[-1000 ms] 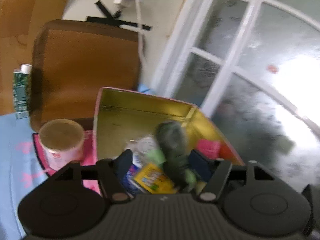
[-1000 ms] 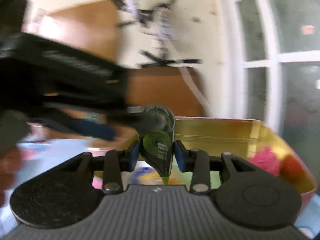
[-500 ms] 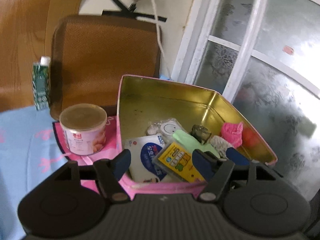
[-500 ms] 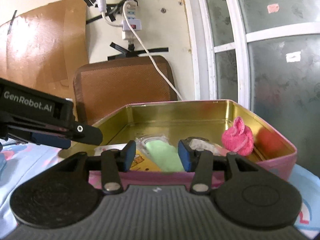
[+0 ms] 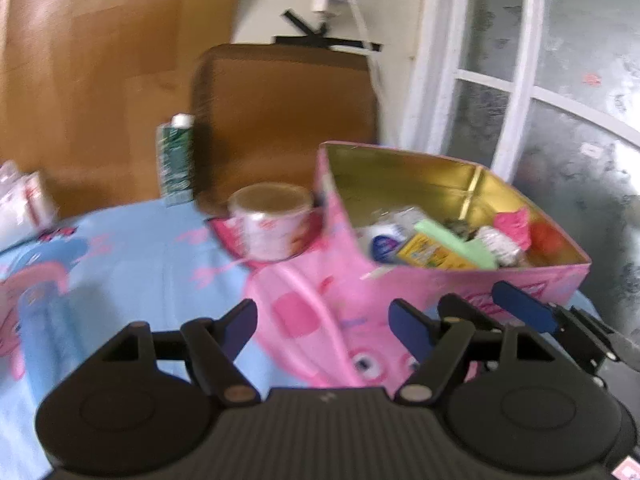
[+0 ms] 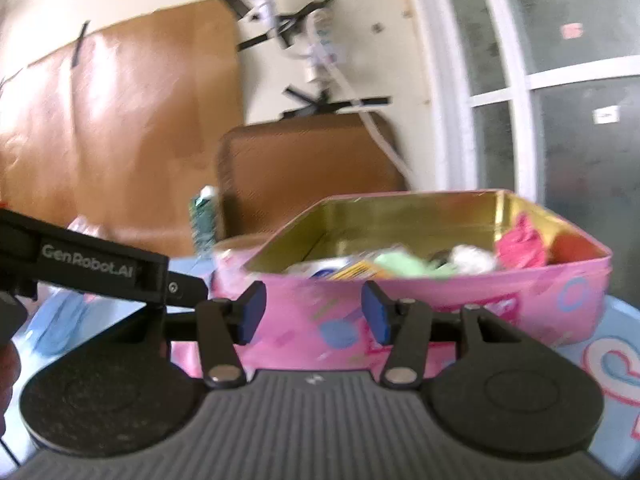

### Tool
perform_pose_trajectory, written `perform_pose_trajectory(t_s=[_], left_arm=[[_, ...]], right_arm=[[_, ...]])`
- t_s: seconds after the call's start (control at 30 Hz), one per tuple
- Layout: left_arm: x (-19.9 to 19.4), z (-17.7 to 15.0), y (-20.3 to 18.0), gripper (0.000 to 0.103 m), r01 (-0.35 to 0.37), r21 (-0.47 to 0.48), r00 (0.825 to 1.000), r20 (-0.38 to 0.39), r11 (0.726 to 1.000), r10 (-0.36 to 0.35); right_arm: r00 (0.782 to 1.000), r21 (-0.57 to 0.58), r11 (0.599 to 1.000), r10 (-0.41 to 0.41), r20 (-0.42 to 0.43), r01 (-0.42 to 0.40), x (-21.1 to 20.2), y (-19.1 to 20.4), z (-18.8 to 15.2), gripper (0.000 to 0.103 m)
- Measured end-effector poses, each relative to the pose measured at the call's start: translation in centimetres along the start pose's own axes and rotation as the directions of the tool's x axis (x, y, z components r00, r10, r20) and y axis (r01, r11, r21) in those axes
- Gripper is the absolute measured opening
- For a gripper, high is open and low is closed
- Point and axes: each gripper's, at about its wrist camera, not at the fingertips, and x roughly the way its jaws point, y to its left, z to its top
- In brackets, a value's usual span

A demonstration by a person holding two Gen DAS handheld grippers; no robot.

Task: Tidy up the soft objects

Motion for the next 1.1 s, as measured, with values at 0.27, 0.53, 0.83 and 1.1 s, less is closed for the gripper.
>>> perform_pose_trajectory(t_s=[0.27,0.53,0.83,1.1], left_arm=[[-2.4,-3.3,4.1,0.08,-0.118,-0.057,0.993,0.002,0.991,0.118],[-4.1,-5.6,7.6,0.084,-0.189,-0.115,0.982,0.002,0.975,0.191],[-4.9,-7.0,10.3,0.087,-0.225,-0.159,0.973,0.004,0.961,0.229],[-6.4,-8.1,13.8,0.088,-0.275,-0.219,0.957,0.029,0.936,0.288]], right_arm=[[0.984,-0.027,0.993,0.109,-0.142,-0.114,1.1,3.7,-1.1,0.056],[0.97,-0.074,0.983,0.149,-0.194,-0.166,1.7,6.7,-1.8,0.061],[0.974,-0.071,0.984,0.149,-0.173,-0.163,2.7,7.8,-0.8,0.062],[0.959,-0.124,0.97,0.182,-0.215,-0.211,3.9,10.0,-1.5,0.062]])
